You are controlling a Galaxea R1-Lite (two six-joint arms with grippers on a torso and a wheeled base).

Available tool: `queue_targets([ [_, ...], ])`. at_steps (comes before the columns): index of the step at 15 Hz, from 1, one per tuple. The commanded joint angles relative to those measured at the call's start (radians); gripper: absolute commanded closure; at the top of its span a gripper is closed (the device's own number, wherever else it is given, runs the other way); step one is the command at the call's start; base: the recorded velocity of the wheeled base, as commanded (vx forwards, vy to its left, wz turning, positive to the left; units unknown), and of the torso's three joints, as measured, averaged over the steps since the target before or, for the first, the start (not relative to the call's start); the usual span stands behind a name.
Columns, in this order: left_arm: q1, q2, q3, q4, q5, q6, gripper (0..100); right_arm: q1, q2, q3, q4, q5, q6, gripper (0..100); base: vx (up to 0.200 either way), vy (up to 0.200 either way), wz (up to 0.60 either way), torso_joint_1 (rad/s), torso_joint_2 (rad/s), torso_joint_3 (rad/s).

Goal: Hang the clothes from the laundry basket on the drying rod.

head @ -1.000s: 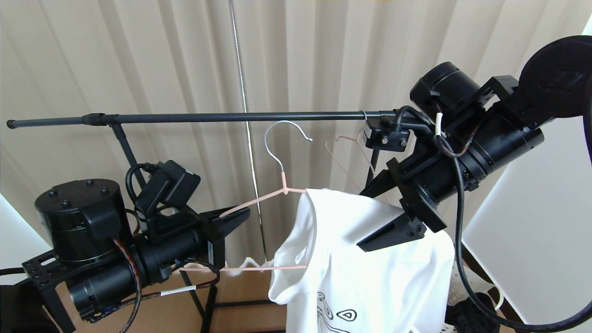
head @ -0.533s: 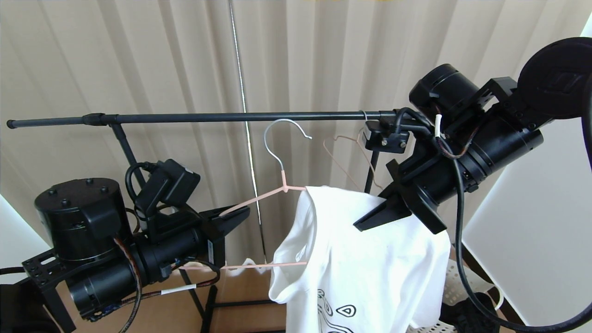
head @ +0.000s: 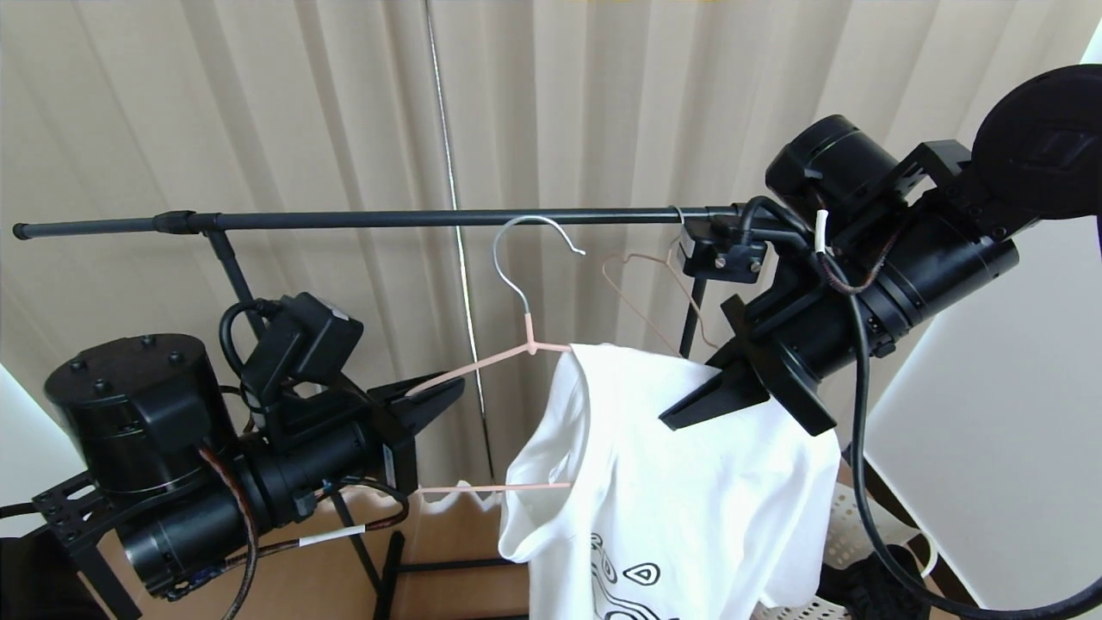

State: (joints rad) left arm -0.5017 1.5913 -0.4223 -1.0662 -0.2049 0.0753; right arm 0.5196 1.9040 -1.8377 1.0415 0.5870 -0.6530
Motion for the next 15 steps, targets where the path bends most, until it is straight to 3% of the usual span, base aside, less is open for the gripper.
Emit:
queue_targets([
  [1, 0.003, 0.003, 0.014, -0.003, -0.018, 0.011, 100, 0.000, -0.005, 0.000, 0.002, 0.000, 0.000, 100, 0.000, 0.000, 0.00, 0.000, 0.00, 0.000],
  [2, 0.005, 0.001, 0.024, -0.008, -0.031, 0.018, 100, 0.000, -0.007, 0.000, 0.005, 0.000, 0.000, 100, 0.000, 0.000, 0.00, 0.000, 0.00, 0.000],
  [3, 0.005, -0.001, 0.025, -0.011, -0.031, 0.018, 0, 0.000, -0.008, 0.000, 0.006, 0.000, 0.000, 100, 0.000, 0.000, 0.00, 0.000, 0.00, 0.000],
  [5, 0.005, -0.004, 0.036, -0.034, -0.041, 0.017, 0, 0.000, -0.022, 0.000, 0.008, 0.000, 0.000, 100, 0.000, 0.000, 0.00, 0.000, 0.00, 0.000],
  [6, 0.014, -0.011, 0.073, -0.092, -0.116, 0.008, 0, -0.001, -0.042, 0.008, 0.018, -0.001, -0.004, 100, 0.000, 0.000, 0.00, 0.000, 0.00, 0.000],
  [8, 0.066, -0.042, 0.114, -0.149, -0.166, 0.004, 0, -0.004, -0.072, 0.029, 0.015, -0.004, -0.002, 100, 0.000, 0.000, 0.00, 0.000, 0.00, 0.000],
  [12, 0.118, -0.126, 0.140, -0.140, -0.165, -0.040, 0, -0.013, -0.105, 0.028, 0.002, -0.056, 0.004, 100, 0.000, 0.000, 0.00, 0.000, 0.00, 0.000],
  [14, 0.212, -0.232, 0.122, 0.054, -0.162, -0.095, 0, -0.013, -0.132, 0.023, -0.014, -0.161, 0.016, 100, 0.000, 0.000, 0.00, 0.000, 0.00, 0.000],
  [15, 0.218, -0.266, 0.097, 0.150, -0.162, -0.132, 0, -0.012, -0.143, 0.034, -0.046, -0.182, 0.023, 100, 0.000, 0.000, 0.00, 0.000, 0.00, 0.000],
])
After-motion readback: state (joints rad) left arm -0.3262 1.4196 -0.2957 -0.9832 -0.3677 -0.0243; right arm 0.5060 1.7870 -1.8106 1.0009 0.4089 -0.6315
